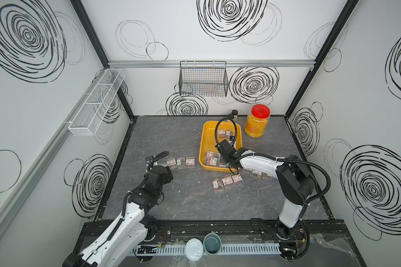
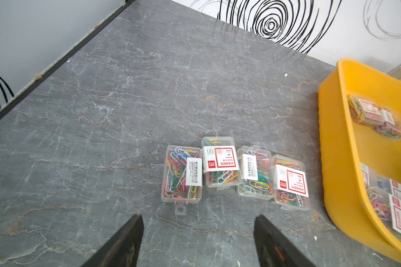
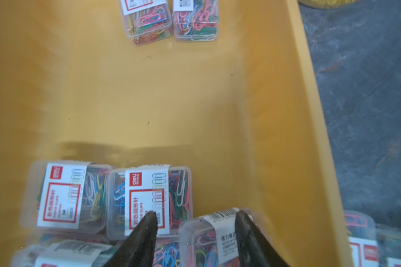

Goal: Take the paper clips out of the storage box
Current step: Pick up the boxed paper clips from the storage box.

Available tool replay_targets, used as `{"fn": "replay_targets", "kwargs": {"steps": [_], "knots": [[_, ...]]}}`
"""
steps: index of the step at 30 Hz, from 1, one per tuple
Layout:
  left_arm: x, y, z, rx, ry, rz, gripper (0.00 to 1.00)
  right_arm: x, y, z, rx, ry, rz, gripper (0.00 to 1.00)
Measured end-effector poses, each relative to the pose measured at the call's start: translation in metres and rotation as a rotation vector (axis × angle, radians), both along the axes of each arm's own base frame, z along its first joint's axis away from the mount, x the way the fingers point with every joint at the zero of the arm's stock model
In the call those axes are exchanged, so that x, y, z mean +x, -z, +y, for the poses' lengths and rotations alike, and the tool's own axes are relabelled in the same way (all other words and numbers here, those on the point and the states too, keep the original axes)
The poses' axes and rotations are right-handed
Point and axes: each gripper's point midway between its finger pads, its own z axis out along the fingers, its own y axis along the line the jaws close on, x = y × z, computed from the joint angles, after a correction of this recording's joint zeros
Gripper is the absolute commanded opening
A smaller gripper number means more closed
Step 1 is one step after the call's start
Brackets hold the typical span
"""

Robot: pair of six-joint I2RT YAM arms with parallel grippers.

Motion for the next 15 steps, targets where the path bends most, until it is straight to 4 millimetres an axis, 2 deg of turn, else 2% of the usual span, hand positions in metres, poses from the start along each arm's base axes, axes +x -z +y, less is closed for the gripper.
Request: {"fn": "replay_targets", "kwargs": {"steps": [3,6,12,15], "knots": [[-0.001,-0.001,-0.001,-0.008,0.006,-0.006,0.80,-0.004,-0.004,0.005,-0.019,-0.015,0.002,0.68],[-0.001,-0.001,-0.002,-0.012,0.012,-0.007,0.80,-0.009,-0.004,0.007,-0.034,-0.027,0.011,0.69],[-0.001,0.001,-0.003,-0.014,0.018,0.000,0.79,-0.018,0.004,0.004,-0.061,-0.044,0.061,0.67],[-0.001,0.000,-0.003,-0.014,0.018,0.000,0.79,-0.021,0.016,-0.002,-0.092,-0.039,0.097,0.66]]}}
